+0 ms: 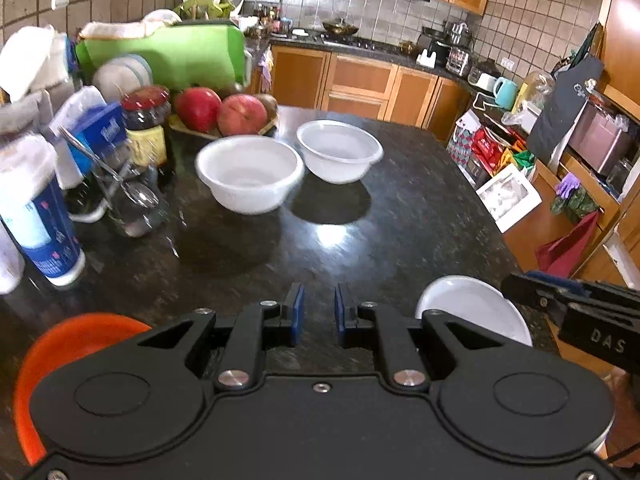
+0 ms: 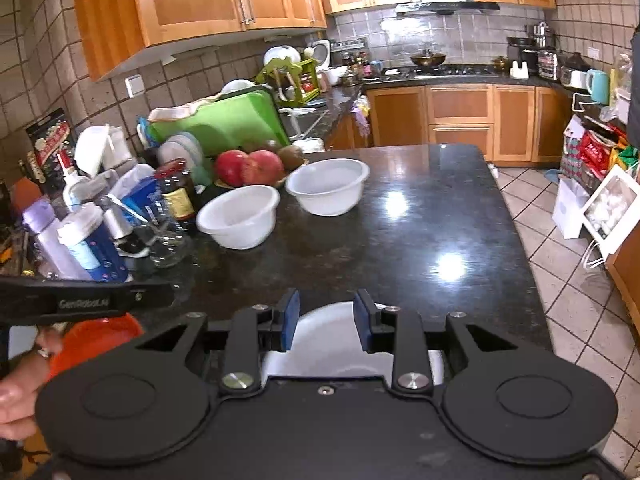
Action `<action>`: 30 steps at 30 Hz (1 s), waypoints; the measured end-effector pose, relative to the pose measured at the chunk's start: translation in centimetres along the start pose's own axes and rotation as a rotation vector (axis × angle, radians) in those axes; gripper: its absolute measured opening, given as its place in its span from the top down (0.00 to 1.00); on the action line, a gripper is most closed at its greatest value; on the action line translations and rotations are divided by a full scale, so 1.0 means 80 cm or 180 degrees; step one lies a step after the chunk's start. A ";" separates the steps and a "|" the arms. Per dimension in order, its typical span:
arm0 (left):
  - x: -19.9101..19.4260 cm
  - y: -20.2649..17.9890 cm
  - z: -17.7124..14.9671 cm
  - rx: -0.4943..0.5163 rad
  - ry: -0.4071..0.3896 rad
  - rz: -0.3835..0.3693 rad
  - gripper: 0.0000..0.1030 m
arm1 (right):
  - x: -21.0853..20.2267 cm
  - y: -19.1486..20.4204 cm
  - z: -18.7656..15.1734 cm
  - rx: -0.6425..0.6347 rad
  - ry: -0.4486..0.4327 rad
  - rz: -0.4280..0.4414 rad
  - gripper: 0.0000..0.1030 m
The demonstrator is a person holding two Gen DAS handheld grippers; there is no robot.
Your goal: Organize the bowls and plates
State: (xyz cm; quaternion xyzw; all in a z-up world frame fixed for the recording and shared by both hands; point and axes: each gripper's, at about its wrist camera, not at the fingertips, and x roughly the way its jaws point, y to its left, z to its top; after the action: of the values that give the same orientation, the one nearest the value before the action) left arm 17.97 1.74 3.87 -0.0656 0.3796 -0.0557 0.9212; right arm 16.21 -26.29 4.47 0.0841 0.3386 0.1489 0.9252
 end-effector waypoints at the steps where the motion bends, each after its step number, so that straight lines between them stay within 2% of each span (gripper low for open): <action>1: -0.002 0.006 0.003 0.0003 -0.0018 0.0003 0.80 | 0.001 0.007 0.003 -0.0001 0.0010 0.0025 0.69; 10: -0.007 0.054 0.045 0.0035 -0.0087 0.0005 0.80 | 0.015 0.080 0.038 -0.0207 0.0064 0.0167 0.69; 15: 0.002 0.070 0.072 0.0073 -0.0132 0.0070 0.80 | 0.038 0.106 0.065 -0.0230 0.0195 0.0190 0.69; 19: 0.021 0.075 0.093 0.0064 -0.0101 0.0112 0.80 | 0.065 0.112 0.091 -0.0198 0.0279 0.0109 0.69; 22: 0.035 0.081 0.106 0.0019 -0.0040 0.0105 0.80 | 0.094 0.107 0.113 -0.0049 0.0441 0.0099 0.69; 26: 0.061 0.088 0.125 -0.0102 0.0139 0.0057 0.80 | 0.139 0.101 0.135 0.0083 0.0699 0.0033 0.69; 30: 0.083 0.099 0.138 -0.0222 0.0277 0.0023 0.80 | 0.175 0.097 0.148 0.0133 0.0845 -0.0081 0.69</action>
State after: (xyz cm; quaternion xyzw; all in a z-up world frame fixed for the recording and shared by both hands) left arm 30.91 9.38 5.77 -0.0938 0.4212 -0.0419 0.9011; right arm 32.40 -14.98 7.01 0.0787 0.4621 0.1399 0.8722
